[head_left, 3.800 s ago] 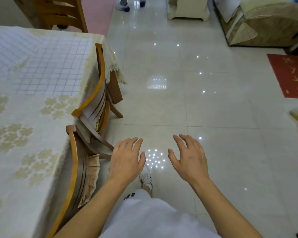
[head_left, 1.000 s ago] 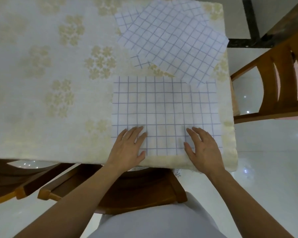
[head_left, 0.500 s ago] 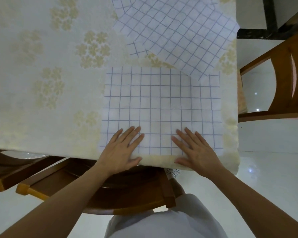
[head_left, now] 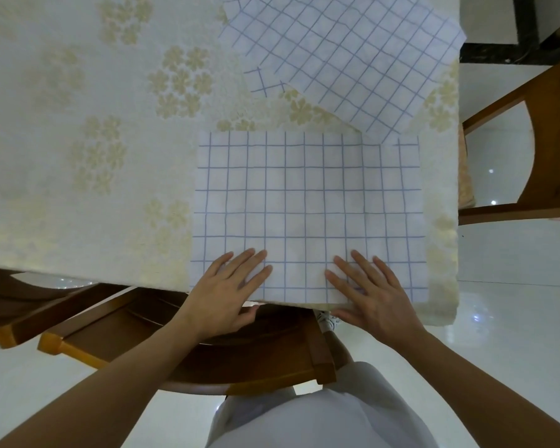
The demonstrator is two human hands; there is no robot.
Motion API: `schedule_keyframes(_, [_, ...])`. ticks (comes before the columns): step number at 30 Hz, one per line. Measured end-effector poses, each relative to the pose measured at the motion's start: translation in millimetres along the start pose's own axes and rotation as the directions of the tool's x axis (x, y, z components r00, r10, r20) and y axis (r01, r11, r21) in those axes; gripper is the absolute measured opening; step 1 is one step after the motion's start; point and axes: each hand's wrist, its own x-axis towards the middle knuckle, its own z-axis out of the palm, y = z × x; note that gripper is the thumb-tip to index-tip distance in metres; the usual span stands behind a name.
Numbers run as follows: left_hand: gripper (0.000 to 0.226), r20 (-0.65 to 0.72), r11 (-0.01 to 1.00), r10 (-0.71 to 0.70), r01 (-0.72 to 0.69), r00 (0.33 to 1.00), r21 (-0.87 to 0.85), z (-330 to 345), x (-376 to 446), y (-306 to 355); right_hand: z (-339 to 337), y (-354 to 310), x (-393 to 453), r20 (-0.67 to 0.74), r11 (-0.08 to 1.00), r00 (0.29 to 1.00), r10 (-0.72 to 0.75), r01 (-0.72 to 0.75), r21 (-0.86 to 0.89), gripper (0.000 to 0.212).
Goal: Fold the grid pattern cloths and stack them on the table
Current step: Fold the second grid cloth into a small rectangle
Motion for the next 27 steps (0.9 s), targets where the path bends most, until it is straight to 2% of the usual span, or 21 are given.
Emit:
schedule_keyframes(7, [0.062,0.011,1.0,0.009,-0.009,1.0,-0.027,3.5,-7.0,-2.3,4.5,-8.8,-9.2,-0.017,1.0,1.0,0.003,-0.003,0.003,0.065])
schedule_keyframes(15, [0.059,0.012,0.998,0.039,-0.038,0.999,-0.05,-0.4,-22.2,-5.4,-0.3,-18.4,-19.7,-0.006,0.999,1.0,-0.005,0.006,0.051,0.058])
schedule_keyframes(20, [0.05,-0.013,0.987,-0.027,0.025,1.0,-0.156,-6.5,-36.6,-2.1,-2.0,-18.0,-31.2,-0.016,0.996,1.0,0.007,-0.006,0.091,0.057])
schedule_keyframes(25, [0.055,-0.008,0.967,-0.088,0.083,0.996,-0.241,-9.0,-45.1,3.2,-5.6,-23.4,-42.7,-0.031,0.994,0.999,0.026,-0.023,0.106,0.069])
schedule_keyframes(27, [0.058,-0.004,0.957,-0.098,0.093,0.995,-0.274,-11.2,-50.2,5.7,-10.9,-26.4,-46.5,-0.047,0.992,0.998,0.028,-0.023,0.123,0.066])
